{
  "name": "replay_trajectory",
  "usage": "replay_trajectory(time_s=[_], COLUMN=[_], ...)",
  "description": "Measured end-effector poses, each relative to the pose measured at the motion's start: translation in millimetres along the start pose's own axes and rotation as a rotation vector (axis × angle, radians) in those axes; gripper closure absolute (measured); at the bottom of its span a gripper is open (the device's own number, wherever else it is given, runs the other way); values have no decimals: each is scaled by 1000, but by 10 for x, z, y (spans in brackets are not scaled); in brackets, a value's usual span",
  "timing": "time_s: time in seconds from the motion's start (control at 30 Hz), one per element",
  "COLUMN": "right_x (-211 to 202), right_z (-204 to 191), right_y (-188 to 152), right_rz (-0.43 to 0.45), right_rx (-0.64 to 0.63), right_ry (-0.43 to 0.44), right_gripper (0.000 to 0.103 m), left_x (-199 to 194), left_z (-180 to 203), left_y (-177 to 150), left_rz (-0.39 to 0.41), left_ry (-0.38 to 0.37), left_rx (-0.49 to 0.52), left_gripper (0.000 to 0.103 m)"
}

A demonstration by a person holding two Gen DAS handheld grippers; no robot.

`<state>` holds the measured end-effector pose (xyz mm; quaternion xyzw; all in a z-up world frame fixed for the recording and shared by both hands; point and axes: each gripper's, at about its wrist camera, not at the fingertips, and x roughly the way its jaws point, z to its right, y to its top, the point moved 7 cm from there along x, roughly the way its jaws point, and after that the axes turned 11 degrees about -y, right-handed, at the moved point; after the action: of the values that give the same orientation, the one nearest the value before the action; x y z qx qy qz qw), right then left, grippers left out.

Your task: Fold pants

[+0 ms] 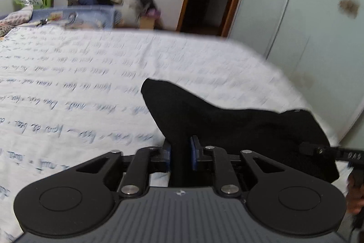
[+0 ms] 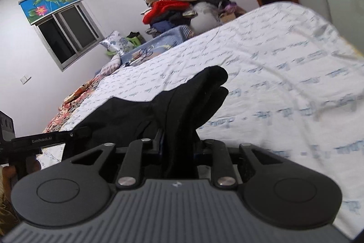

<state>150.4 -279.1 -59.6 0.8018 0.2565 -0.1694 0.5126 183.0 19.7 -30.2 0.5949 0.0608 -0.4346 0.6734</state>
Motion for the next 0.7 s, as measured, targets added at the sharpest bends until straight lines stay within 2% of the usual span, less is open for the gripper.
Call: replay_trajectory(time_s=[0.03,0.07,0.1,0.13,0.2,0.27,0.3,0.33,0.4,0.43,0.47,0.5,0.57,0.6,0.63,0.7], right_x=[142,290,428,490,366,159,96,84,186,287,439,586,958,1095,1106,931], right_z=[1,25,72,117,127,84,5,-102,-314,-412,-491,-526,-453,-365,-338,-429], right_y=[-31,-79,-148,-197,-181,-49,34,106,199,210,196,164,84,42,48,77], right_rz=[-38,-80,-120,-136,-90,13,55,73,64,41,7,-28,-111,-126,-122,-82], right_rx=[-7,-25,-52,-72,-88,-148,-199,-236,-259,-274,-296,-316,-367,-390,-377,-369], right_ry=[-20,-61,-129,-191,-200,-281,-295,-271,-196,-161,-138,-140,-205,-247,-241,-252], right_gripper=[75,64,60,59,62,62,62,62,62,62,66,66,65,66,66,64], left_x=[122,204,215,184,65,-5,14,57,198,328,439,566,744,758,717,601], left_z=[-143,-298,-437,-524,-578,-529,-461,-372,-168,-52,19,89,79,98,132,199], left_y=[-53,-120,-184,-232,-239,-162,-108,-53,19,43,54,30,-26,-53,-68,-97], left_rz=[-48,-86,-111,-113,-72,-37,-30,-29,-44,-49,-41,-30,-58,-69,-50,-9], left_ry=[68,164,259,313,314,259,222,190,146,125,116,141,289,362,386,342], left_rx=[-1,-15,-18,-9,-2,-25,-24,-15,9,28,55,89,180,225,259,264], left_gripper=[79,79,79,78,78,78,78,76,58,30,13,13,14,14,14,14])
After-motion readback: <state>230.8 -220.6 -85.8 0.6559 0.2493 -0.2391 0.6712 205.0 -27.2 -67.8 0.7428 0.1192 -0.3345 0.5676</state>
